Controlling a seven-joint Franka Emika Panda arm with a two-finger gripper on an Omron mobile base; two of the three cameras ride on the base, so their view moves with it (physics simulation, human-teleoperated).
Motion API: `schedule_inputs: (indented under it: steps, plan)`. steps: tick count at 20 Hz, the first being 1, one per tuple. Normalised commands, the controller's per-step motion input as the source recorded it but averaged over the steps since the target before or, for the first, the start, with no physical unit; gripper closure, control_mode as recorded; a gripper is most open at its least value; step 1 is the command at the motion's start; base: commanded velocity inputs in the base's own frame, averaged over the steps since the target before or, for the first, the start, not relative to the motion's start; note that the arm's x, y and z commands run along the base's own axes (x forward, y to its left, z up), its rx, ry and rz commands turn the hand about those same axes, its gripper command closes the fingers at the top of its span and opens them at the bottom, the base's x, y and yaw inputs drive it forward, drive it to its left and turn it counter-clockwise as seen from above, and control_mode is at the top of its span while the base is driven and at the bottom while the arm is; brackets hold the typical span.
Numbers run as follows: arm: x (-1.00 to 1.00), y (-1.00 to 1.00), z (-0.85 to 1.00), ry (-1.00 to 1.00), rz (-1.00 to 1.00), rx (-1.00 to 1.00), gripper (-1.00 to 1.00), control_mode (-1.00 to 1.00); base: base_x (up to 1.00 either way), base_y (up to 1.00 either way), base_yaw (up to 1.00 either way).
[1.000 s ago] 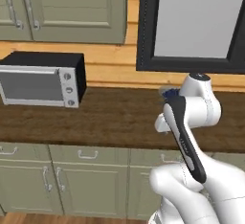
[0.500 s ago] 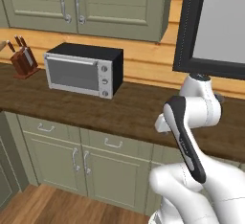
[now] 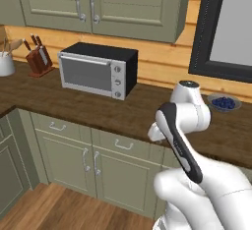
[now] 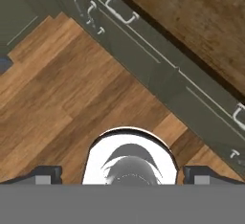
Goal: Take a straw from the drawer in front and place it inside the glass cup on the dining counter.
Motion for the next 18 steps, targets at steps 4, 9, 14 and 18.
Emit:
schedule_inputs:
  steps: [4,9,14,18]
  plan:
    - [0.89,1.00,-0.37,0.11,0.02,-0.17,-1.00,-1.00,0.00,0.00,0.00]
    - [0.82,0.93,-0.52,0.01,0.00,-0.28,-1.00,-1.00,0.00,0.00,0.00]
    - [0.34,0.54,-0.72,-0.12,0.04,-0.46,-1.00,-1.00,0.00,0.00,0.00]
    - [0.13,0.48,-0.46,-0.30,0.03,-0.51,-1.00,-1.00,0.00,0.00,0.00]
